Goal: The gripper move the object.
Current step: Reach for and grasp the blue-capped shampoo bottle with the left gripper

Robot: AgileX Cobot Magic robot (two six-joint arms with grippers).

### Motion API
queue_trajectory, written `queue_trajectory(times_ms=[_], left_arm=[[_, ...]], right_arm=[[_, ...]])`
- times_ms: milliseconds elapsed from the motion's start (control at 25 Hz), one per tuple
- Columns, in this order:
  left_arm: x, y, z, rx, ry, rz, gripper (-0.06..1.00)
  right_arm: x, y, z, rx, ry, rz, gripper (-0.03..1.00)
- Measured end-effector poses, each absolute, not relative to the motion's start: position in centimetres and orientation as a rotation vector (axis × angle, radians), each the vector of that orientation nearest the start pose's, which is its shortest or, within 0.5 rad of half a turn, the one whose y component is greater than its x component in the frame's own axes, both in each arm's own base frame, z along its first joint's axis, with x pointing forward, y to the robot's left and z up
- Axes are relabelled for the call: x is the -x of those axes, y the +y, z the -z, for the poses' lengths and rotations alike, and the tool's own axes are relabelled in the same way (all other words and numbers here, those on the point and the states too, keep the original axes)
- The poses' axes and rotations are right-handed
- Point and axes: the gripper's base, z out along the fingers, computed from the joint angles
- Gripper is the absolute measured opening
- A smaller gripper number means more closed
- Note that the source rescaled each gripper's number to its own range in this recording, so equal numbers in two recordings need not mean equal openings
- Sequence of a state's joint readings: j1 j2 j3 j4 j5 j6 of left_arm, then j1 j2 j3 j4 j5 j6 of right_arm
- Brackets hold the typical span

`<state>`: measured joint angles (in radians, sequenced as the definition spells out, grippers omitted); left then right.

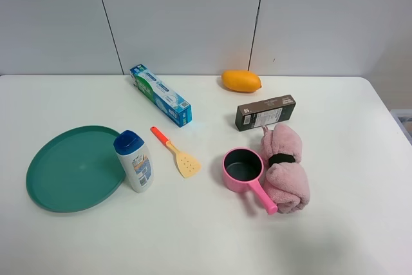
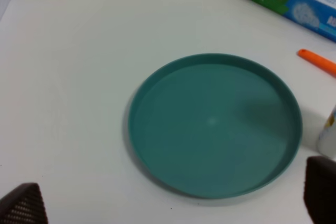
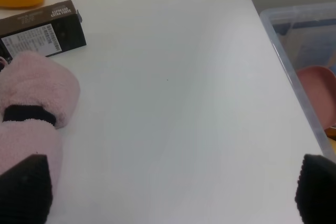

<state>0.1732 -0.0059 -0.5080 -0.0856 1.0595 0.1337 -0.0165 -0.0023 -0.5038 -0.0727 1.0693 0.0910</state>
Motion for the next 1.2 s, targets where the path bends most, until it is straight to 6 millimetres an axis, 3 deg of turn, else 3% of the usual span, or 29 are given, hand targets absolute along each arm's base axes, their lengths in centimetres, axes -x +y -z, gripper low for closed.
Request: queue_trajectory(times_ms=[1200], left_arm=[[0.56,-0.79,-27.98,0.035,2.027,-0.092,1.0]], right_arm=[[0.63,-0.57,-27.78,-0.114,2.042,0.04,1.0]])
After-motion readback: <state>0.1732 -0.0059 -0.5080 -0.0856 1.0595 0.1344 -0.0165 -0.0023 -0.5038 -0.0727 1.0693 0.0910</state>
